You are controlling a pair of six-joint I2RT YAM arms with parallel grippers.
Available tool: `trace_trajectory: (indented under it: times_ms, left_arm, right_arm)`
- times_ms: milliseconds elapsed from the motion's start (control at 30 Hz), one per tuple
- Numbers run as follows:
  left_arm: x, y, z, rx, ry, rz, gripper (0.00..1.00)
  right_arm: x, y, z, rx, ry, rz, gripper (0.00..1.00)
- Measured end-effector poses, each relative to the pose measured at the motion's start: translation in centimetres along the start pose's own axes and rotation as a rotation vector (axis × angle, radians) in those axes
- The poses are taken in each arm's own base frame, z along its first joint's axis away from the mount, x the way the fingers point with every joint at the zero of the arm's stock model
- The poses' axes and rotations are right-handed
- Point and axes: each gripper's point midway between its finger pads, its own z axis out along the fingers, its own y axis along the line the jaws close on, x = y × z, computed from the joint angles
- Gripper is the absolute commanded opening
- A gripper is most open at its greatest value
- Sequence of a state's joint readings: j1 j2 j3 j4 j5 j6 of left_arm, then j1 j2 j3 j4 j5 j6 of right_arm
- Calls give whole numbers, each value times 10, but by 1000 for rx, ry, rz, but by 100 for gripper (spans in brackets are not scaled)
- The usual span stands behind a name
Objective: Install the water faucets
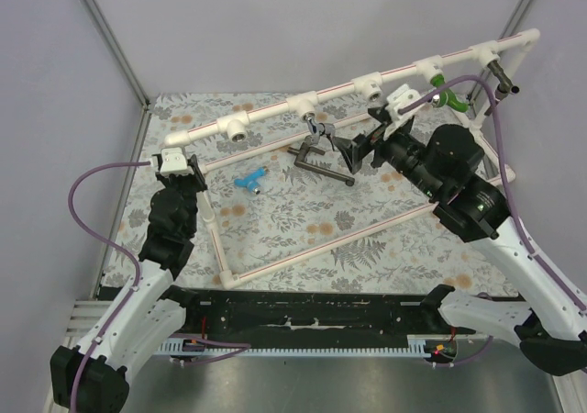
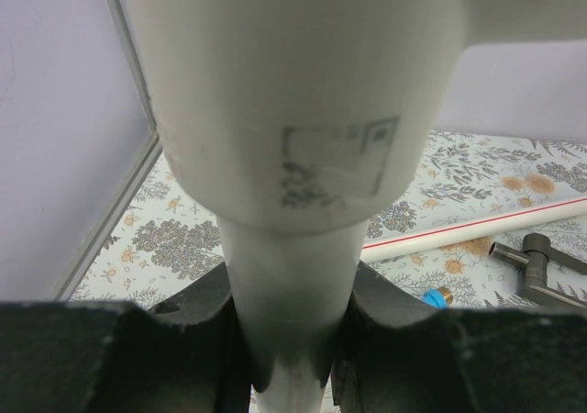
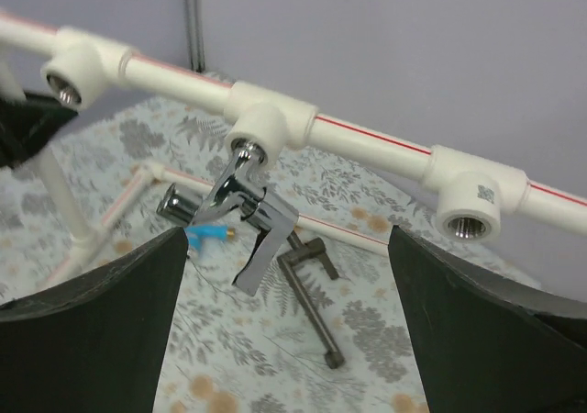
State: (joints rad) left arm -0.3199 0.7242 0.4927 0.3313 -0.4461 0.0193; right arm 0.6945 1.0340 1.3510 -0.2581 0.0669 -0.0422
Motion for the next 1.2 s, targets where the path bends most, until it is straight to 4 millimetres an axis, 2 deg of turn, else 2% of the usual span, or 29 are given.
trace_trajectory:
  times_ms: [200, 400, 500, 633, 700, 833, 900, 967, 1067, 1200]
  left_arm:
    - [0, 0, 0, 0, 0, 0, 2]
    - [0, 0, 0, 0, 0, 0, 2]
    - [0, 0, 0, 0, 0, 0, 2]
    - [0, 0, 0, 0, 0, 0, 2]
    - [0, 0, 0, 0, 0, 0, 2]
    - [0, 0, 0, 2, 0, 0, 2]
    - [0, -1, 0, 5, 0, 0, 2]
    - [0, -1, 0, 6, 0, 0, 2]
    - [0, -4, -2, 18, 1, 1, 2]
    - [-1, -8, -3, 42, -1, 0, 2]
  right_arm:
    - [35, 24, 2, -177, 79, -372, 98]
    - [62, 46, 30, -210, 118, -621, 96]
    - [78, 48, 52, -158, 131, -674, 83]
    - [87, 33, 77, -4, 124, -633, 67]
    - [85, 25, 83, 91, 104, -533, 54]
    - [84, 32, 84, 178, 44, -205, 12]
    - [83, 34, 84, 229, 9, 37, 5]
    - [83, 38, 84, 250, -23, 258, 5]
    - [83, 41, 80, 274, -84, 685, 11]
    - [76, 46, 79, 253, -160, 1335, 28]
